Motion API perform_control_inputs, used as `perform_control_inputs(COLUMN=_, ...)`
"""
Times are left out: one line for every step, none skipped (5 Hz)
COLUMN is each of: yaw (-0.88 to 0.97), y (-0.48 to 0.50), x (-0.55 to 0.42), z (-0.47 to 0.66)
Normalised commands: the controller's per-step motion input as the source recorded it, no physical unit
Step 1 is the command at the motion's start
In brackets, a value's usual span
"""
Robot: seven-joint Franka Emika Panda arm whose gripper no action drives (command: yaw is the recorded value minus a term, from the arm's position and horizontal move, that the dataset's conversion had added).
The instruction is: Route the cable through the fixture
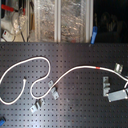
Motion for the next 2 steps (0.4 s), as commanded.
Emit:
perform_control_inputs(yaw=0.07, y=-0.079, x=0.008, z=0.05)
perform_control_inputs(yaw=0.05, y=0.066, x=-0.325, z=0.18)
